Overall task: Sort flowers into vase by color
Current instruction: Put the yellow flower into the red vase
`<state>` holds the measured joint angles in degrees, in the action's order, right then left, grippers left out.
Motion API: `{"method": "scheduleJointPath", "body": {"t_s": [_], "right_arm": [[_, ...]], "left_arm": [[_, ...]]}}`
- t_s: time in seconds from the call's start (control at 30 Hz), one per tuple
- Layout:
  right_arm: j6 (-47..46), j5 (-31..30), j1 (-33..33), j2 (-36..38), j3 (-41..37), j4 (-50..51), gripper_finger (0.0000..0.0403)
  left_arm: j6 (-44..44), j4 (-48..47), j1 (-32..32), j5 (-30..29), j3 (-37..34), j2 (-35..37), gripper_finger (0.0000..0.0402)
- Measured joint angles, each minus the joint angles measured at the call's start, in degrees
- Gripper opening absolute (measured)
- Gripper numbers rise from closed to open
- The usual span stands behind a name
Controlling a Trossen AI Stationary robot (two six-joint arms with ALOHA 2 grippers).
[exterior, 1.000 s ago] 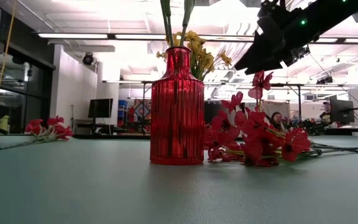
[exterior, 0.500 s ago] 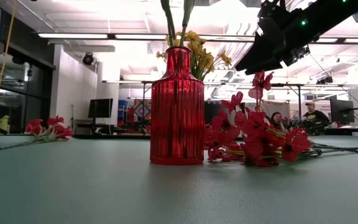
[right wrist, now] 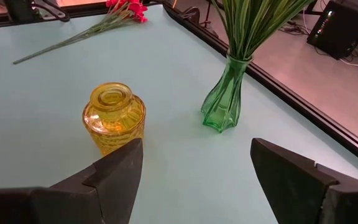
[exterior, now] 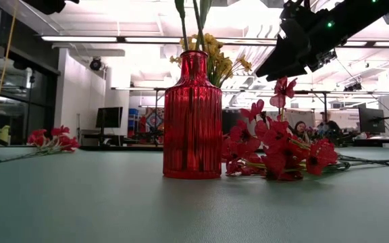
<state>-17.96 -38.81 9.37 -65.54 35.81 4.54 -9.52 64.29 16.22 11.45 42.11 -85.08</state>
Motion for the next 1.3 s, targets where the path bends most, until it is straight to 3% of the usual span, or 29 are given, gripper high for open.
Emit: {"method": "scheduleJointPath", "body": {"t_s": [0.53,1.3], "right_arm": [[0.24,0.00,0.00,0.00,0.00,0.42,0.0287],[0.21,-0.02,0.00,0.00,0.00,0.39,0.0287]], "left_arm": [[3.04,-7.83,1.14,-0.42,0.00,5.51,0.0000],[3.43,-4.28,1.03,0.07,-0.02,4.04,0.0000]]}}
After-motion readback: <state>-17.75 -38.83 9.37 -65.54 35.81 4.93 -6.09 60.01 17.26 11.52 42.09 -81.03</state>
